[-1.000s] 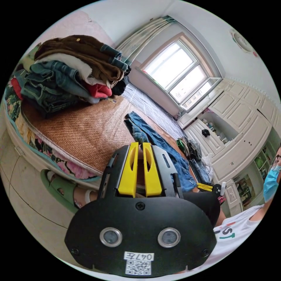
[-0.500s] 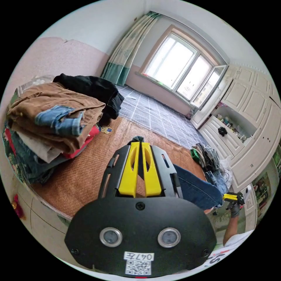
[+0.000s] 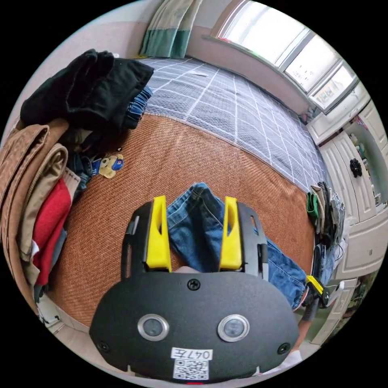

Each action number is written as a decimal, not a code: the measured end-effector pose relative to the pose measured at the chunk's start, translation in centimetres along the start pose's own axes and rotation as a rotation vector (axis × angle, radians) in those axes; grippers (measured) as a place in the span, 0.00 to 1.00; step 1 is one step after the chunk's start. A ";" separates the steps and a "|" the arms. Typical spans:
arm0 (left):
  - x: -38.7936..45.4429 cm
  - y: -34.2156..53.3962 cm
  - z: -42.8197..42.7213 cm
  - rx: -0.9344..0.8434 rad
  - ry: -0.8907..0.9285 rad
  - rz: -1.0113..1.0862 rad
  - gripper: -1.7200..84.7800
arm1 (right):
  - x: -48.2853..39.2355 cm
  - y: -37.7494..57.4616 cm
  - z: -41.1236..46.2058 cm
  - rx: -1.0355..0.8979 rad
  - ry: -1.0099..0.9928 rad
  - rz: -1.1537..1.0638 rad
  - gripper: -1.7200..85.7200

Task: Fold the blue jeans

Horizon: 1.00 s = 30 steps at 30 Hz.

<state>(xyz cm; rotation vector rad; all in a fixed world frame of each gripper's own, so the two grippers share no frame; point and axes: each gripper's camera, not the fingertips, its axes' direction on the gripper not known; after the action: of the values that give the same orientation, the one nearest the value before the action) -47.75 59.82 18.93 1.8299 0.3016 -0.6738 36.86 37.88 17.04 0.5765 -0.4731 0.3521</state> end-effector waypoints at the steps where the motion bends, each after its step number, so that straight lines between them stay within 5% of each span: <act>1: -1.0 0.8 0.3 0.009 0.033 0.005 0.29 | 1.0 0.9 -0.5 0.050 -0.003 0.042 0.04; 5: -8.3 7.0 0.0 0.103 0.138 -0.054 0.28 | 2.6 5.8 -3.4 0.181 -0.030 0.122 0.10; 10: -13.7 11.5 6.1 0.058 0.237 -0.107 0.26 | 2.5 10.2 -1.9 0.126 -0.078 0.155 0.12; 15: -10.1 12.6 9.8 0.050 0.059 -0.079 0.22 | 3.6 9.2 0.1 0.136 -0.192 0.116 0.04; 17: -7.2 13.2 10.8 0.040 0.067 0.074 0.05 | 4.2 7.6 0.5 0.099 -0.172 0.085 0.02; 19: -6.9 14.4 10.5 0.042 0.096 0.077 0.02 | 4.9 6.3 0.1 0.082 -0.172 0.066 0.02; 25: -8.8 21.9 2.3 0.159 0.281 0.214 0.02 | 7.9 3.0 -2.6 0.035 -0.126 0.036 0.02; 30: -11.1 24.0 0.5 0.118 0.153 0.224 0.11 | 7.1 2.9 -2.2 0.059 -0.062 0.019 0.05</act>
<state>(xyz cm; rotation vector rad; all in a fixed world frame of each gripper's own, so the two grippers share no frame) -44.56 52.08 44.00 1.9965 0.1558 -0.4046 42.25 42.76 20.32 0.6424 -0.5295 0.3677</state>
